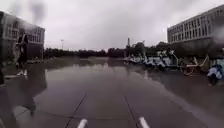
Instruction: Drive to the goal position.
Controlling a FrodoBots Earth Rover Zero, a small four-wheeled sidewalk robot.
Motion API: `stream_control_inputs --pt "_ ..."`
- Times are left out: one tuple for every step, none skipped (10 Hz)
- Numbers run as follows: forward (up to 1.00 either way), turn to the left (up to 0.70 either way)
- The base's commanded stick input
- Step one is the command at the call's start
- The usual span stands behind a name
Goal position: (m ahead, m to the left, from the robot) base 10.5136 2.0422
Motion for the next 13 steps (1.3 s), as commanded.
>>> stream_control_inputs --pt "0.22 0.00" --pt "0.51 0.00" --pt "1.00 0.00" --pt "1.00 0.00" --pt "1.00 0.00" --pt "1.00 0.00" --pt "1.00 0.00" --pt "1.00 0.00" --pt "1.00 0.00" --pt "1.00 0.00" --pt "1.00 0.00" --pt "1.00 0.00" --pt "1.00 0.00"
